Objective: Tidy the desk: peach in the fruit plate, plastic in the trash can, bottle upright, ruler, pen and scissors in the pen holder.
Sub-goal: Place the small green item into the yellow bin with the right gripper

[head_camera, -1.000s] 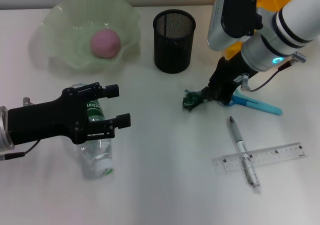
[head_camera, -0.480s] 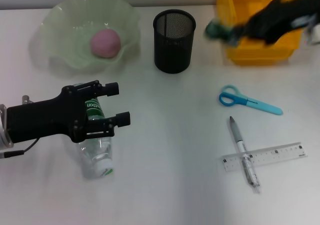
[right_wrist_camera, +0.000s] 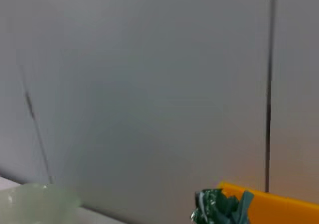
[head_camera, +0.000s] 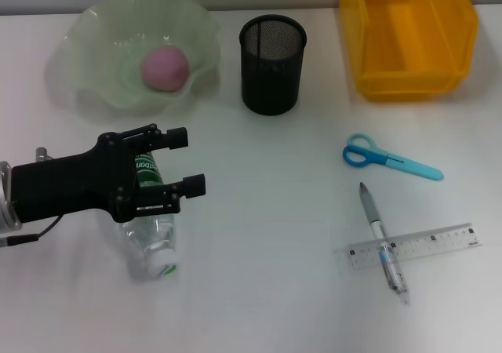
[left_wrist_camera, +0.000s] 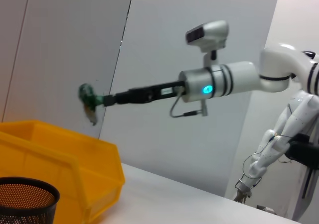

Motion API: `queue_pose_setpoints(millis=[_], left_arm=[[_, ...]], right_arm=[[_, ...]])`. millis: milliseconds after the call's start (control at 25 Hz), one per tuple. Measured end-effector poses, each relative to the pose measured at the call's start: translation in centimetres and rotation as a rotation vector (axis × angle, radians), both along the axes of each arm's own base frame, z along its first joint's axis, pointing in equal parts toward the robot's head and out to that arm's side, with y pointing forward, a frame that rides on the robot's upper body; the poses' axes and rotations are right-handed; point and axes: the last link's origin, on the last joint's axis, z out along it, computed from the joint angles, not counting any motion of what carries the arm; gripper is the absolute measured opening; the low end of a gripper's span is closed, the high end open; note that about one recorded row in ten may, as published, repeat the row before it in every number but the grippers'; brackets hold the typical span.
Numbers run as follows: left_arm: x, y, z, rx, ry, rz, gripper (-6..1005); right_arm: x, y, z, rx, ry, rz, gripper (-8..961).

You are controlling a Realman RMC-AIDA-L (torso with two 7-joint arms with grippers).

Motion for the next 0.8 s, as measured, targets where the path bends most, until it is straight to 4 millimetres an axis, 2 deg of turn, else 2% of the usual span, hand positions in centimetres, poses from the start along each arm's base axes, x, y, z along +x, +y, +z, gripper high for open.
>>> queue_pose_setpoints(millis=[160,320,480,520,560,640,680,720,760,800], left_arm=[[0.0,-0.1,0.1,0.000,-0.005,-0.001,828],[-0.1,-0.1,0.2,0.009,-0.009,0.006,828],[-0.3,0.0,0.5,0.018,-0.006,0.007,828],[-0.3,0.0,0.5,0.021,-0.006,0.007,828],[-0.4,0.0,0.6,0.025,-0.002,0.009,828],[-0.4,0.1,0.6,0.026,0.000,0.009,828],[-0.4,0.2,0.6,0.026,0.005,0.007,828],[-0.4,0.2,0.6,0.026,0.005,0.007,828],[-0.4,0.3,0.8,0.026,0.009,0.006,828],[-0.4,0.3,0.8,0.026,0.009,0.006,828]], right_arm=[[0.6,1.8,-2.1,0.002,-0.001,-0.045,100],[0.4,2.1,-2.4,0.025,-0.008,-0.043,139],[0.2,1.8,-1.8,0.068,0.052,-0.038,204],[0.3,1.4,-1.7,0.071,0.092,-0.028,220],[0.4,0.2,-1.3,0.066,0.208,0.030,236],[0.4,-0.5,-1.1,0.050,0.262,0.075,269],[0.2,-2.6,-0.7,-0.003,0.380,0.200,285],[0.2,-2.6,-0.7,-0.003,0.380,0.200,329],[0.1,-4.4,-0.3,-0.065,0.445,0.298,373],[0.1,-4.4,-0.3,-0.065,0.445,0.298,418]])
